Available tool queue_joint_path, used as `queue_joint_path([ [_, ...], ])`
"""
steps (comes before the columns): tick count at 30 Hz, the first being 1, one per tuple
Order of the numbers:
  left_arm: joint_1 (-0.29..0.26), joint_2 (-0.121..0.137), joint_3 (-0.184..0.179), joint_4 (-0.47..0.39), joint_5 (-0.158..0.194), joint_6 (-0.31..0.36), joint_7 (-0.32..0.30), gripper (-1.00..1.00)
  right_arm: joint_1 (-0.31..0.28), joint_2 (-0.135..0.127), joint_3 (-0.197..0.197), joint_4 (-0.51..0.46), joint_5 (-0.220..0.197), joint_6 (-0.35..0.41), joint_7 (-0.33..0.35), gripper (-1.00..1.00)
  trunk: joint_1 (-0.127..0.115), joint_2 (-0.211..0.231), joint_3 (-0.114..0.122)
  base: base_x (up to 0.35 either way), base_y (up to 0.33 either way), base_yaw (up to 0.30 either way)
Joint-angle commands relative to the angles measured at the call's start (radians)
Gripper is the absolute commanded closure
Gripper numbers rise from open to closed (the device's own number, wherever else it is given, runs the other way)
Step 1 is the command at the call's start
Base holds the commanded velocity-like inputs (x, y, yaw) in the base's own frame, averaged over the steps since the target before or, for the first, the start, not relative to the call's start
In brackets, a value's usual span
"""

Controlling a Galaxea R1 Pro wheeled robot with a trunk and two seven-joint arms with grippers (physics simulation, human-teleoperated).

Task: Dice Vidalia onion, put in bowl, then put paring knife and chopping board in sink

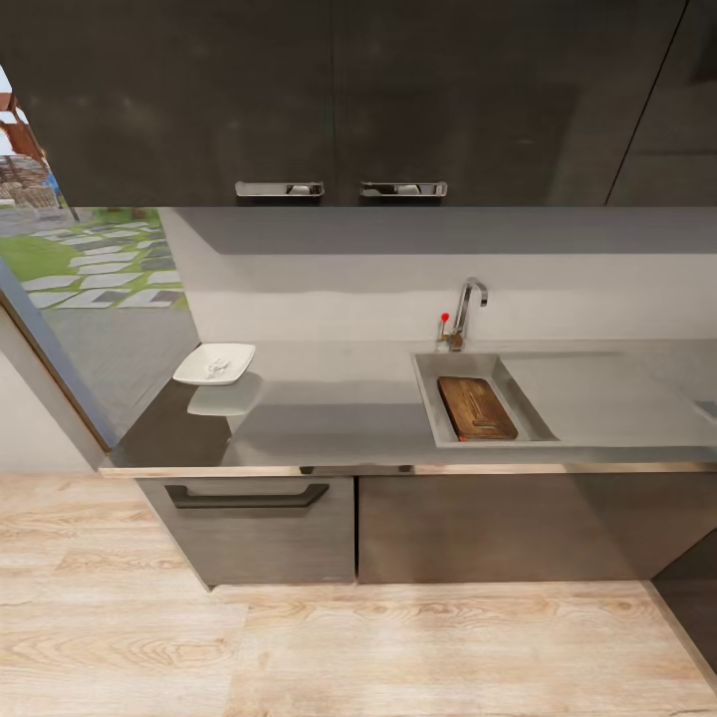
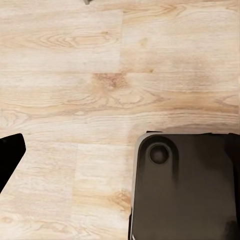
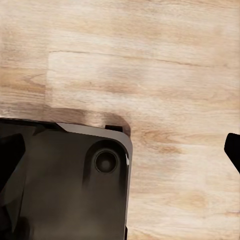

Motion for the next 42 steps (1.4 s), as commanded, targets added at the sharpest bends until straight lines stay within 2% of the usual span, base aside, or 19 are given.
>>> queue_joint_path([
  [1, 0.0, 0.001, -0.008, -0.002, 0.009, -0.002, 0.005, -1.0, -0.001, 0.0, 0.009, 0.0, -0.01, -0.003, -0.002, -1.0, 0.001, -0.002, -0.002, 0.0, 0.0, 0.0],
  [42, -0.001, 0.001, -0.007, 0.0, 0.016, 0.004, 0.008, -1.0, -0.001, 0.0, 0.01, 0.0, -0.011, -0.003, -0.001, -1.0, 0.001, -0.002, -0.002, 0.0, 0.0, 0.0],
])
